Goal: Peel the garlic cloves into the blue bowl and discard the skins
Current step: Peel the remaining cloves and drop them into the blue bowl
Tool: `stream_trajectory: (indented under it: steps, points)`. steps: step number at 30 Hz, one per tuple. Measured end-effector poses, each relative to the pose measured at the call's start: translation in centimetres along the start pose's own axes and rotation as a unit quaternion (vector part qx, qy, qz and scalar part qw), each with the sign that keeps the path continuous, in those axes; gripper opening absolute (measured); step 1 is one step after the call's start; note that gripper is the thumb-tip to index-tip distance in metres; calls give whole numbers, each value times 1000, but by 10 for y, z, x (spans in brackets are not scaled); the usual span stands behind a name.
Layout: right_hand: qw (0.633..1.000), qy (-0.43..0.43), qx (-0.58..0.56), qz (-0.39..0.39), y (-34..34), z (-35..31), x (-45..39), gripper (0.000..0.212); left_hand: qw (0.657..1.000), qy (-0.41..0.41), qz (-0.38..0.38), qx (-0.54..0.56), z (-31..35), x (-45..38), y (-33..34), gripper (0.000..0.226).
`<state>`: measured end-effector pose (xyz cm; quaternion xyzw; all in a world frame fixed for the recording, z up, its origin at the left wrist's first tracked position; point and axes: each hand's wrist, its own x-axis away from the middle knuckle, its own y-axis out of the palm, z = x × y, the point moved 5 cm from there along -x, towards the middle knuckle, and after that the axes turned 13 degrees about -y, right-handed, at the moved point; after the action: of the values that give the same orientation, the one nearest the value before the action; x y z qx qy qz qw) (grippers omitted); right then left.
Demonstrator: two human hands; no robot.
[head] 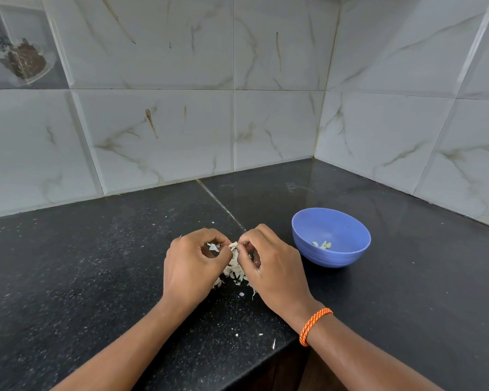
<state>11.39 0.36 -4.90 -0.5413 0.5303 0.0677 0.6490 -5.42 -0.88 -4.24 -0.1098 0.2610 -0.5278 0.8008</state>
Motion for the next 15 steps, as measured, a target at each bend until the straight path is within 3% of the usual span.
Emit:
stream_trajectory:
  steps: [10, 15]
  points:
    - [994, -26, -99, 50, 2, 5, 2, 28, 999, -16, -14, 30, -1, -3, -2, 20]
    - [989, -16, -131, 60, 1, 7, 2, 20, 999, -13, -31, 42, 1, -2, 0, 22]
